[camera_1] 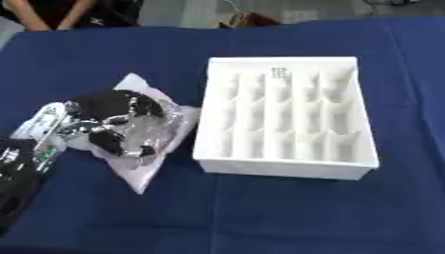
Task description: Pick up objects on the table and place them in the box.
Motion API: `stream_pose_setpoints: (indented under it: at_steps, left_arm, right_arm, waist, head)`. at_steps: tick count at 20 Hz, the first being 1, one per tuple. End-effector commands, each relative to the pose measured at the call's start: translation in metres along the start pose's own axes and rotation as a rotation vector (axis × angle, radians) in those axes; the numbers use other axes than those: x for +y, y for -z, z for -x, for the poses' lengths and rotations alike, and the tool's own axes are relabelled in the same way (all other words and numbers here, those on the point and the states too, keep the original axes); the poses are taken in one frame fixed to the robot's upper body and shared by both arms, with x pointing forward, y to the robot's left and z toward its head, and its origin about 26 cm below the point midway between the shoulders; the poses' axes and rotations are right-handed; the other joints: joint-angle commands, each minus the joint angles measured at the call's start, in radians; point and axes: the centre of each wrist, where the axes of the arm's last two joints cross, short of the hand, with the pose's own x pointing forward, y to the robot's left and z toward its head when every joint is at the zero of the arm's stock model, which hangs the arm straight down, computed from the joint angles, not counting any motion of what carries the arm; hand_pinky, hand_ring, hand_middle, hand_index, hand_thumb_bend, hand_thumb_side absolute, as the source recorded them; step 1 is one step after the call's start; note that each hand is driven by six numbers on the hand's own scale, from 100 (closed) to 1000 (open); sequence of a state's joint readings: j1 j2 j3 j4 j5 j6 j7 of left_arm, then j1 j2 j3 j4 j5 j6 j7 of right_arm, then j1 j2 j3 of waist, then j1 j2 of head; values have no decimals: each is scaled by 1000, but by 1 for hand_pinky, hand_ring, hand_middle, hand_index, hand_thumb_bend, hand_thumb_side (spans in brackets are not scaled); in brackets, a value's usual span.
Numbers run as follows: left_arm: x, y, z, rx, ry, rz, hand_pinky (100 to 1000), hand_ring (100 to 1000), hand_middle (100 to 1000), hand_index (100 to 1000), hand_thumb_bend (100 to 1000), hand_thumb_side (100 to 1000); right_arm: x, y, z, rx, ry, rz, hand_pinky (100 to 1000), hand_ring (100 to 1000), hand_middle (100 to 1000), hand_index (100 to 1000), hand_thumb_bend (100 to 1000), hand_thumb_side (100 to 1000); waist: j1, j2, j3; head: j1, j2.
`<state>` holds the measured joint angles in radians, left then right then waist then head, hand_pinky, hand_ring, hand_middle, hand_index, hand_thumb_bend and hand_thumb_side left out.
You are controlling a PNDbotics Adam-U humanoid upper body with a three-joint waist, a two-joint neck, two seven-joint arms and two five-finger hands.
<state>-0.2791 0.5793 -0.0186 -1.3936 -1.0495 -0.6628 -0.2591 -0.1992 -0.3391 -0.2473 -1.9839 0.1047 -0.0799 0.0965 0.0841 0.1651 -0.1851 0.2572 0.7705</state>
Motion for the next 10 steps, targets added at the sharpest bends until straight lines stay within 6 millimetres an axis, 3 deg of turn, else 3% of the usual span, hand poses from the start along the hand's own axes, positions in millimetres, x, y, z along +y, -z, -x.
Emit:
stream_pose_setpoints:
  at_steps: [1, 5, 10]
  left_arm:
    - [5, -3, 5, 7, 44, 27, 852, 876, 828, 886, 503, 887]
    - [3, -5, 6, 5, 73, 67, 857, 864, 822, 879, 516, 866]
    - [1, -5, 6, 6, 82, 82, 783, 787, 774, 837, 489, 800]
  right_arm:
    - [-3, 5, -7, -34, -9, 4, 504, 646, 772, 959, 100, 750]
    - [-4, 5, -7, -34, -10, 4, 504, 647, 772, 959, 100, 749]
    - [-4, 5, -7, -35, -12, 6, 504, 647, 772, 959, 100, 748]
  waist:
    - [-7, -10, -1]
    - [-7, -11, -1]
    - [-7, -11, -2]
  head:
    - [10, -1]
    - [11, -1]
    - [12, -1]
